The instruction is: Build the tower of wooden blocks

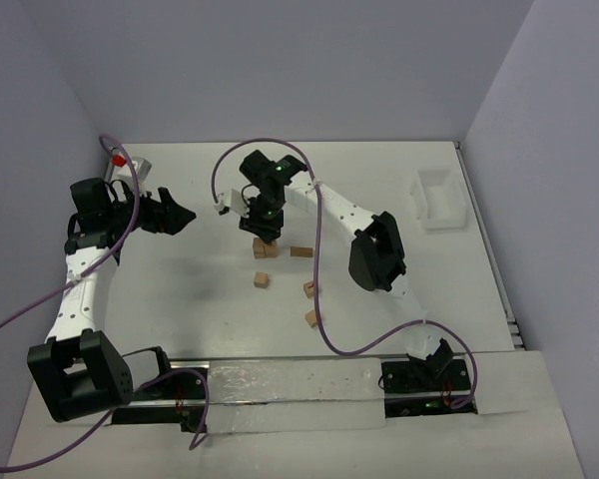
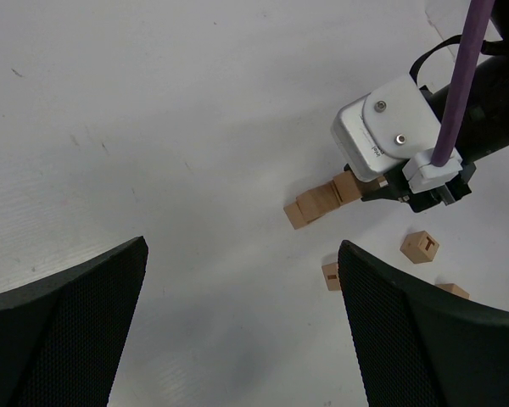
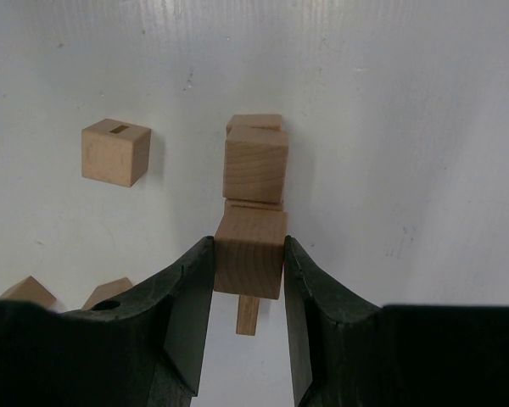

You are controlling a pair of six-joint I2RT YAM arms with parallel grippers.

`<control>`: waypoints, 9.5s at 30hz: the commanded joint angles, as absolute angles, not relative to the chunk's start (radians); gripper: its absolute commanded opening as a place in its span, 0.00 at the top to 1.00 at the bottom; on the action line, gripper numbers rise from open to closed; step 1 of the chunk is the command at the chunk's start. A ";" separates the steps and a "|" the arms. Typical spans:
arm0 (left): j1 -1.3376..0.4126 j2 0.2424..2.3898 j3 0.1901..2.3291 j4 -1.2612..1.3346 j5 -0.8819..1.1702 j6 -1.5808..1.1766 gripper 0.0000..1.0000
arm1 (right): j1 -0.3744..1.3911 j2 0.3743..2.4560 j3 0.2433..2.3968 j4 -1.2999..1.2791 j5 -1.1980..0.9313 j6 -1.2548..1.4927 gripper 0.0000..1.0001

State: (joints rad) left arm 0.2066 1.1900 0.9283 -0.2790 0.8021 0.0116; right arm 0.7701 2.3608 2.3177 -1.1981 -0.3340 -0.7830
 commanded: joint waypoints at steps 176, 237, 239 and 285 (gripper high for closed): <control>-0.400 1.482 1.231 -0.965 0.533 1.092 1.00 | 0.265 1.608 1.801 -1.086 -0.854 -0.542 0.00; -0.424 1.815 1.463 -0.833 0.624 1.197 0.67 | 0.272 1.657 1.839 -1.140 -0.847 -0.571 0.00; -0.425 1.823 1.467 -0.833 0.621 1.196 0.66 | 0.272 1.656 1.838 -1.140 -0.848 -0.571 0.00; -0.425 1.788 1.517 -0.871 0.592 1.175 0.01 | 0.285 1.671 1.865 -1.167 -0.847 -0.582 0.00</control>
